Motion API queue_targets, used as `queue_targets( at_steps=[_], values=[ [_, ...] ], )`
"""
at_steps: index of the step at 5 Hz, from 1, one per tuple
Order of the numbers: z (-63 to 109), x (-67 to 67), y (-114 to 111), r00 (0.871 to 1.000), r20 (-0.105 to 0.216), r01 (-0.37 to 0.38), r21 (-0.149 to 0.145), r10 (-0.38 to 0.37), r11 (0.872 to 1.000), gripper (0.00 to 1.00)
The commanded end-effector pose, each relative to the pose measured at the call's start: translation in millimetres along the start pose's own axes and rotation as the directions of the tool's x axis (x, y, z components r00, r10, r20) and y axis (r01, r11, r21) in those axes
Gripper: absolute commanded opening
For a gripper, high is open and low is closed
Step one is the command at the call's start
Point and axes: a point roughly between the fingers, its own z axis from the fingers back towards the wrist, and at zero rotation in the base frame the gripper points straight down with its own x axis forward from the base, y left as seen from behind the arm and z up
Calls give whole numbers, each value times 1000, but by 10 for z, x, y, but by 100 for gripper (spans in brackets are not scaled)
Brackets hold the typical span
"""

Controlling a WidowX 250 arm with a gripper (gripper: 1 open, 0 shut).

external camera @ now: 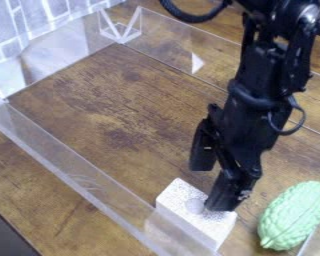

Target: Remove the white object from inside the blue tray and put it on the table

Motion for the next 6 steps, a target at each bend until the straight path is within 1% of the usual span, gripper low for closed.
queue_targets(
  at_steps=[1,2,3,4,6],
  values=[
    [83,68,150,998,54,-13,5,13,1000,100],
    [-7,48,248,999,49,-2,-27,4,1000,100],
    [-78,18,342,999,44,-9,-50,11,999,100],
    [-112,-6,361,999,36,-4,-62,6,998,100],
    [-136,-49,340,1000,11,9,-81,-8,997,100]
  ],
)
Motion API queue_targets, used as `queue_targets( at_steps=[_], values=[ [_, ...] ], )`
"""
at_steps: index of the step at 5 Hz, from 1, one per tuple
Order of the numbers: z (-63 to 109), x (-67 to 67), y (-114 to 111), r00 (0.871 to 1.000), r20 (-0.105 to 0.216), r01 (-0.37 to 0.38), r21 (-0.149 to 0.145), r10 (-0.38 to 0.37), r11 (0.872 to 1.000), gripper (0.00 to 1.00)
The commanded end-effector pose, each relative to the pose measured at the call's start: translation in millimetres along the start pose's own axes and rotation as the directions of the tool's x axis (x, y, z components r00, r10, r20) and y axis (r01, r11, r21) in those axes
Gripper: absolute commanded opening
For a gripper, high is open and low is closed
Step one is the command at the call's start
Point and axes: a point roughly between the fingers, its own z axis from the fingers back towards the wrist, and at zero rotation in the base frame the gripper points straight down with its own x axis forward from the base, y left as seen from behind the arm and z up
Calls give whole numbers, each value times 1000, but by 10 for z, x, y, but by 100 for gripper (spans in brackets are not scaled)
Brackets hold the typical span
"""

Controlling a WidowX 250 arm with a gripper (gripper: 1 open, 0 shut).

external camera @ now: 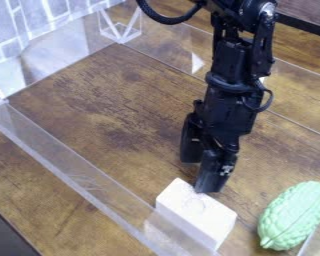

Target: Remove the white object from inside the blue tray and put it on the table

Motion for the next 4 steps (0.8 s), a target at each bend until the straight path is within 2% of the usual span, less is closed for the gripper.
queue_targets(
  at_steps=[1,4],
  values=[
    [-13,-73,37,1000,-20,3,-16,-3,1000,100],
    [-23,-114,-10,999,-50,8,-30,-9,1000,100]
  ],
)
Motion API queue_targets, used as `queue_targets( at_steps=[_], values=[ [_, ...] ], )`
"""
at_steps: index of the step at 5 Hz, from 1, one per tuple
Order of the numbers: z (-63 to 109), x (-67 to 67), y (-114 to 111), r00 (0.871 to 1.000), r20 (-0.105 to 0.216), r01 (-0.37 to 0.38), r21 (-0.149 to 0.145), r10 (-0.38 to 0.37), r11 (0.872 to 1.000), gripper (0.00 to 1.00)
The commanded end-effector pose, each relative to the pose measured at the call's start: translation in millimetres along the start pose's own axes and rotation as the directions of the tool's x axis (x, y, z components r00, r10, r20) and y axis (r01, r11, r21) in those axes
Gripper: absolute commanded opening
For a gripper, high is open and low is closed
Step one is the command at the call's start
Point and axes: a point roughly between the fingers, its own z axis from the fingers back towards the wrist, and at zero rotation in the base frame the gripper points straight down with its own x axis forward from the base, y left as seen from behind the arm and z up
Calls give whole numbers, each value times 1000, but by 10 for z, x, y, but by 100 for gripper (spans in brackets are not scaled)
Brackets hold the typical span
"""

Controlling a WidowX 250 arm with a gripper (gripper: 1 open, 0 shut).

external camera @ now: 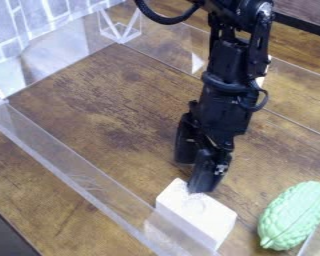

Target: Remove the white object from inside the blue tray and put it on the table

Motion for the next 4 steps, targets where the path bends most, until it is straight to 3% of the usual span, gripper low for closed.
queue_targets(
  at_steps=[1,4],
  values=[
    [-21,-59,-16,1000,-25,13,-8,-13,1000,100],
    [-118,-71,-98,998,-49,39,-19,-40,999,100]
  ],
)
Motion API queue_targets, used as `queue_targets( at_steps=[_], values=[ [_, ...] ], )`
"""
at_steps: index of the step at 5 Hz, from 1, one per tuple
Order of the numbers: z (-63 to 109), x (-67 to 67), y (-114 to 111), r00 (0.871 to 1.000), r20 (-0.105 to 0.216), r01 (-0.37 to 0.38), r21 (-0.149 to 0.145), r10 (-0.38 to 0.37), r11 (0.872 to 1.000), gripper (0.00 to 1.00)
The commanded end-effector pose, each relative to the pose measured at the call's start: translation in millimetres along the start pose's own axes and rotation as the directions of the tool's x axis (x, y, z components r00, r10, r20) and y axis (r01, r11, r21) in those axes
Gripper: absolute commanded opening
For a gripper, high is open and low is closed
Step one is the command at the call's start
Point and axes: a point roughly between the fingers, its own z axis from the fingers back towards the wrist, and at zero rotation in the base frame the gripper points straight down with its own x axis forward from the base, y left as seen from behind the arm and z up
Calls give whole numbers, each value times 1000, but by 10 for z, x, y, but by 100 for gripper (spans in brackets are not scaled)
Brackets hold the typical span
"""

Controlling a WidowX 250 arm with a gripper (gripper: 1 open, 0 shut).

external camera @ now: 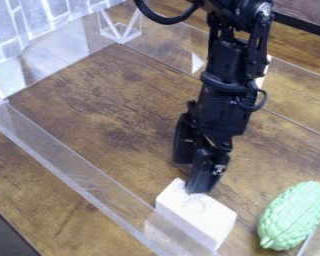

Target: Remove the white object from inside the blue tray and put it on the table

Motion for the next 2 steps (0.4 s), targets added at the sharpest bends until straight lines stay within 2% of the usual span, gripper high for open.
queue_targets(
  at_steps=[1,2],
  values=[
    [-182,-50,-136,998,-44,52,-21,-53,998,100],
    [-255,-53,-195,996,-50,68,-29,-69,997,100]
  ],
)
